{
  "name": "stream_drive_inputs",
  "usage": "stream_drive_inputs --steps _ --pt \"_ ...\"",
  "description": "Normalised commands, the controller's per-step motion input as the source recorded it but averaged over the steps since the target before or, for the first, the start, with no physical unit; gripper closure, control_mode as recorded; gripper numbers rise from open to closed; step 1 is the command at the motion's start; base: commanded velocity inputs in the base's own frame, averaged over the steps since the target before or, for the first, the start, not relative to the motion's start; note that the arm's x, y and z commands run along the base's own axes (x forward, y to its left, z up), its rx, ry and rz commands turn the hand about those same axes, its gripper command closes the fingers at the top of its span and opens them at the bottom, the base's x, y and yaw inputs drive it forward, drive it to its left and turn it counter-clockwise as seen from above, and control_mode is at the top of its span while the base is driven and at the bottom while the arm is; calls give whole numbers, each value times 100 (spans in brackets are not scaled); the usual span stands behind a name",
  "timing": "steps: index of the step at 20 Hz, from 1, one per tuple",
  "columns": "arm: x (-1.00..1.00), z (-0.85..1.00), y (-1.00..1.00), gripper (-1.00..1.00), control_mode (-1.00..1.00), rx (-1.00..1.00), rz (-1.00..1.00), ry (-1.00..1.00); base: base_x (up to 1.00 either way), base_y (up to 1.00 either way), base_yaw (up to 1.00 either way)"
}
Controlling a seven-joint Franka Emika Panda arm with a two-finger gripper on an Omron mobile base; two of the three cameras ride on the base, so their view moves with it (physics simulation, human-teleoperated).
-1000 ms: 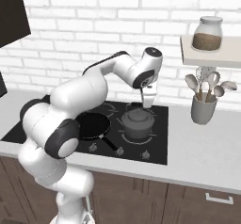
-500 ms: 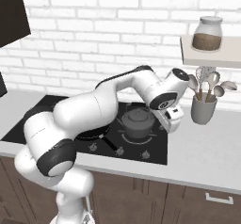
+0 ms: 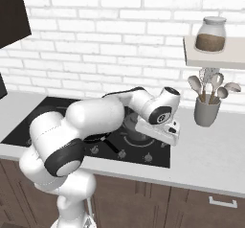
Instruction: Pick the kettle from the counter and place it on a stove burner. Then turn the burner on.
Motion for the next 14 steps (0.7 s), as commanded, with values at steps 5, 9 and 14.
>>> stream_drive_inputs --steps 5,9,14 --pt "0 -18 1 -100 -100 8 3 2 0 0 0" --pt "10 -41 7 -100 -100 12 10 -1 0 0 0" --pt "44 -48 2 -100 -100 1 15 -7 0 0 0"
